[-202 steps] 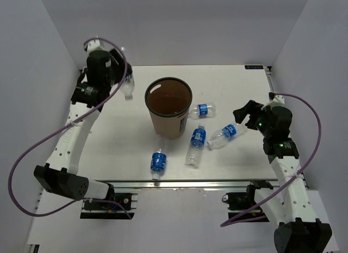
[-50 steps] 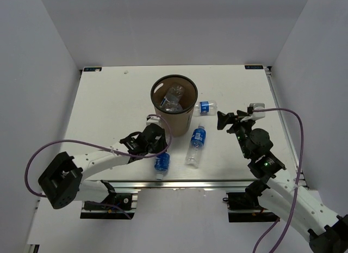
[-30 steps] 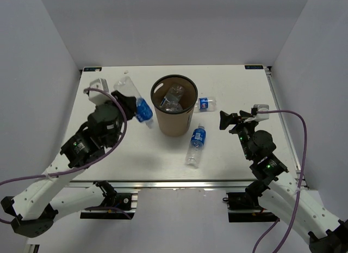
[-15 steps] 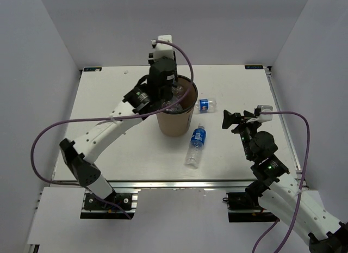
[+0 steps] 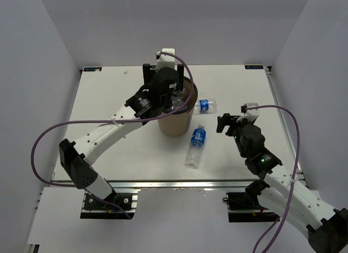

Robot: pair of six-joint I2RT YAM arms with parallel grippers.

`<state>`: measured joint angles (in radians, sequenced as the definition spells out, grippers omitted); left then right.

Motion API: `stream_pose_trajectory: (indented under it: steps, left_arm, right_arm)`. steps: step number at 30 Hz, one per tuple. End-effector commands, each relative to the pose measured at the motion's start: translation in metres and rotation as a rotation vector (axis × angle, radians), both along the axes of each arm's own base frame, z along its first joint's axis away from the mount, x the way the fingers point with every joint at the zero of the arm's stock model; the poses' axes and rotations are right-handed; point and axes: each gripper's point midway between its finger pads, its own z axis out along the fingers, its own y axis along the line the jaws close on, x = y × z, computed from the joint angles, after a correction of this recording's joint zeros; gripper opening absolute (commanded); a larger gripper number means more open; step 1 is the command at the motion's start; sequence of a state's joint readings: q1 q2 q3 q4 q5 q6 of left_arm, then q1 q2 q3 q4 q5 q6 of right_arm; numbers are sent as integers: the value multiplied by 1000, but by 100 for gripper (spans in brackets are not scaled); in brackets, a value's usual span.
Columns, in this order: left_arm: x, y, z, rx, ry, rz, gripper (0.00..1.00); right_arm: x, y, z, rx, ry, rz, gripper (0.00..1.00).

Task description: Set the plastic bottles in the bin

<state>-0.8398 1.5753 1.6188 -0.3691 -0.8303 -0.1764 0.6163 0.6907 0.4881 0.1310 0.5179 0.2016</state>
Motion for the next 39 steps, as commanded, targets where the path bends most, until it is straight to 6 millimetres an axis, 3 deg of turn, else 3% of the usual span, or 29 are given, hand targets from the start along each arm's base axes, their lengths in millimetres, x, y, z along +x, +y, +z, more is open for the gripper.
stream_pose_trajectory:
  steps: [1, 4, 5, 6, 8, 9, 10, 13, 19, 20, 23, 26, 29, 35, 38, 39]
  left_arm:
    - [-14, 17, 42, -78, -64, 23, 98]
    - [-22, 41, 48, -110, -87, 95, 98]
    - [-30, 54, 59, -147, -111, 105, 98]
    - [-32, 62, 43, -142, -96, 116, 98]
    - [-28, 87, 39, -206, -101, 133, 98]
    - [-33, 104, 35, -267, -97, 147, 98]
    - [-27, 135, 29, -289, -92, 212, 98]
    - [-42, 179, 9, -338, -88, 317, 98]
    - [-70, 217, -41, -401, -29, 413, 98]
    - [-72, 220, -61, -388, 6, 423, 98]
    - [-72, 221, -94, -416, 71, 434, 98]
    - [-65, 206, -122, -460, 146, 379, 98]
    - [-62, 199, -136, -471, 194, 369, 98]
    - [-60, 199, -146, -449, 229, 380, 98]
    - [-62, 202, -146, -451, 221, 390, 98]
    - [-63, 202, -146, -452, 216, 390, 98]
  right_arm:
    - [2, 9, 17, 98, 2, 11, 89]
    - [3, 23, 0, 145, 79, 45, 89]
    - [2, 31, -5, 155, 106, 77, 89]
    - [4, 38, -16, 160, 148, 90, 89]
    - [3, 53, -29, 227, 201, 127, 89]
    - [5, 56, -42, 237, 246, 118, 89]
    - [5, 61, -48, 261, 272, 121, 89]
    - [12, 62, -67, 256, 325, 78, 89]
    - [17, 74, -94, 275, 445, 51, 89]
    - [15, 80, -103, 284, 480, 69, 89]
    - [14, 97, -107, 343, 499, 134, 89]
    - [13, 109, -121, 381, 543, 164, 89]
    - [16, 112, -134, 402, 579, 137, 89]
    - [16, 119, -158, 428, 630, 133, 83]
    - [13, 127, -159, 453, 635, 173, 64]
    - [13, 127, -157, 461, 621, 179, 52]
